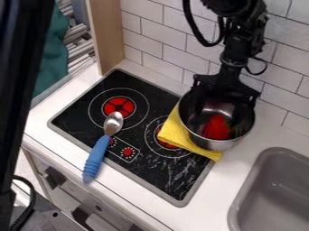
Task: Take the red object out of the pot and put it on the left burner
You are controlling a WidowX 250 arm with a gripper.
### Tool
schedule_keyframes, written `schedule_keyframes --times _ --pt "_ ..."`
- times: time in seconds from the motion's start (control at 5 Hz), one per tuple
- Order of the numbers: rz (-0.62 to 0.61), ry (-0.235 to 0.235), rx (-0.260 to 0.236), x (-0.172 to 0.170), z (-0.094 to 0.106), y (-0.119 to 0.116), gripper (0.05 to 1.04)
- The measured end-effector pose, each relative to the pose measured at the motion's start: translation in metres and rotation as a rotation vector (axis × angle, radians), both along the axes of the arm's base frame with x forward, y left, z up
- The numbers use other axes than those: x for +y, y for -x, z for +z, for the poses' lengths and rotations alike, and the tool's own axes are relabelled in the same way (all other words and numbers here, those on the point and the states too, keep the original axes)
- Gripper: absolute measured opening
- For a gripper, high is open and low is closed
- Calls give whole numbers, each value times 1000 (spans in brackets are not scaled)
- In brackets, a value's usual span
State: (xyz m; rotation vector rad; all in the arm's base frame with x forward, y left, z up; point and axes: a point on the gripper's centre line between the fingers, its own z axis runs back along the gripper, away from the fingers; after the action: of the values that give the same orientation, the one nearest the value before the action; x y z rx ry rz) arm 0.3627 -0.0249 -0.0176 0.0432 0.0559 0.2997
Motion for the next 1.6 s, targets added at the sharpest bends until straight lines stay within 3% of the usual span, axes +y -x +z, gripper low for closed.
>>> schedule_keyframes --times 0.4,0.6,0.8,1.0,1.2,1.4,1.6 --pt "3 28 1 2 2 -1 349" --pt "-12 18 4 4 3 -1 228" --pt "-3 19 -18 3 14 -2 475" --pt "14 18 -34 5 20 5 782" --pt "15 16 -39 5 28 14 1011" --pt "10 11 -7 6 23 26 1009" --pt "10 36 27 8 16 36 1006"
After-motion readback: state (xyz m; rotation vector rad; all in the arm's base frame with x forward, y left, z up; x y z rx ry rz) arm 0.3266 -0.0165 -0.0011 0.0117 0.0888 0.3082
